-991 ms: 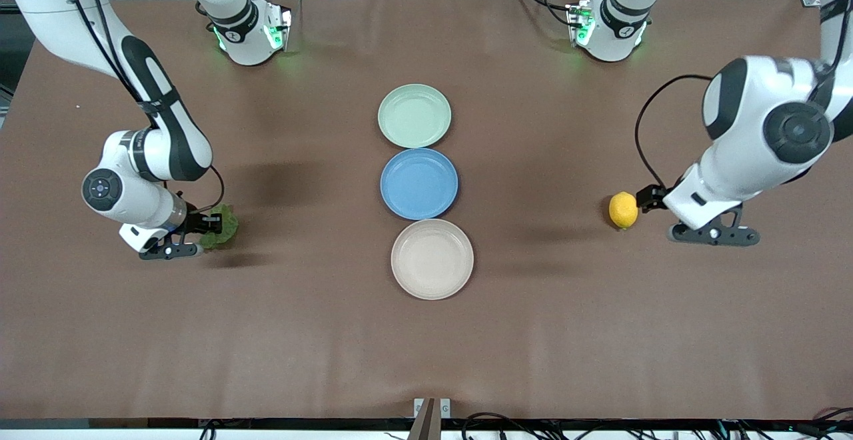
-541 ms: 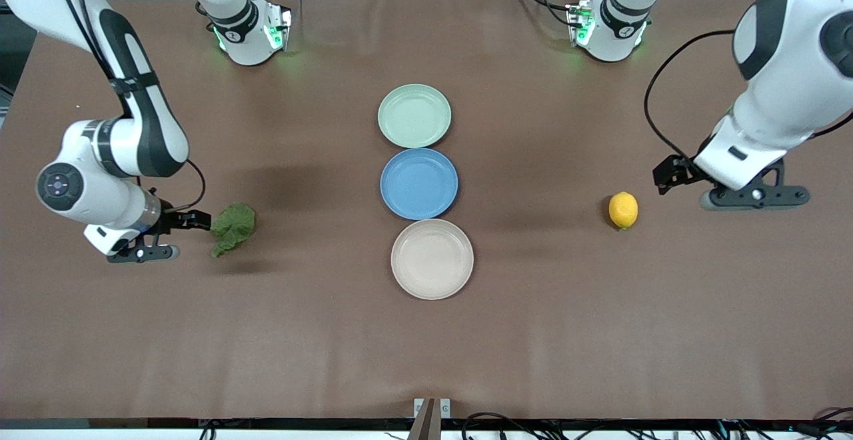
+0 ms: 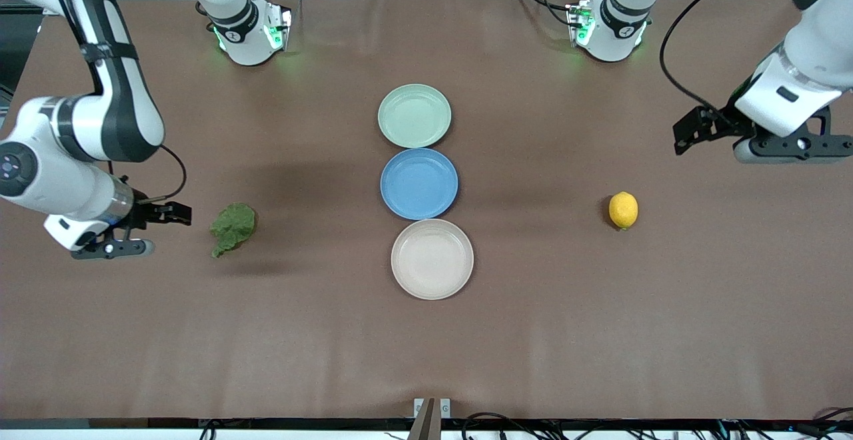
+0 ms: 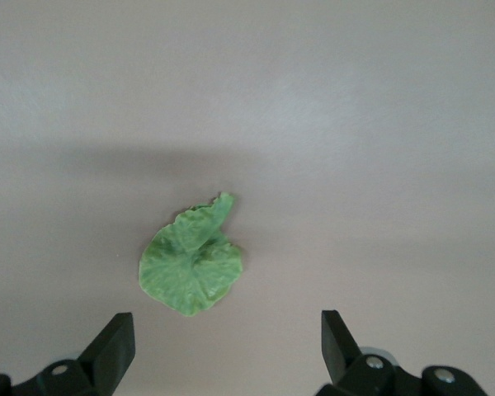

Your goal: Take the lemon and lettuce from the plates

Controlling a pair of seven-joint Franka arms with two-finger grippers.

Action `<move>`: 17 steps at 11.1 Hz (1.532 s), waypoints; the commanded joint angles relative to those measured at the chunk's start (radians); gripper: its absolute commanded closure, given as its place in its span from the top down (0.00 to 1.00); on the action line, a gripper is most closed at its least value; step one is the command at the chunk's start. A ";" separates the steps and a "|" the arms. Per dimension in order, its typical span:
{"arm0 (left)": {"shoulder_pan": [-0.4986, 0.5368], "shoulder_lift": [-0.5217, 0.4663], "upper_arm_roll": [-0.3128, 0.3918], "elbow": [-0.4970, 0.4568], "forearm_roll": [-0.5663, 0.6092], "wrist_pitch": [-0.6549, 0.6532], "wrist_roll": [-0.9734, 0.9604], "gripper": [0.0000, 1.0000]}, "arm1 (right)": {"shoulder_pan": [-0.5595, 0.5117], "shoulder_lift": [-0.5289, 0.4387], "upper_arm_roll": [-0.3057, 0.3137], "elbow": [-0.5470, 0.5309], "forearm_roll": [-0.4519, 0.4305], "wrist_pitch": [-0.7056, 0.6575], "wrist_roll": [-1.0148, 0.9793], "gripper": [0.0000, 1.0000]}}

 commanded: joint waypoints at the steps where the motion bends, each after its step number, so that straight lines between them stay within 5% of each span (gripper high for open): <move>1: 0.003 -0.019 -0.006 0.041 -0.017 -0.070 0.061 1.00 | 0.012 -0.108 -0.049 0.032 0.019 -0.051 -0.020 1.00; 8: 0.009 -0.005 -0.008 0.089 -0.009 -0.101 0.055 1.00 | 0.113 -0.205 -0.121 0.245 0.034 -0.323 -0.014 1.00; 12: 0.005 0.000 -0.009 0.087 -0.011 -0.101 0.047 1.00 | 0.124 -0.207 -0.144 0.353 0.123 -0.440 -0.011 1.00; 17: 0.013 0.000 -0.012 0.090 -0.011 -0.101 0.047 1.00 | 0.161 -0.274 -0.167 0.351 0.125 -0.532 0.001 1.00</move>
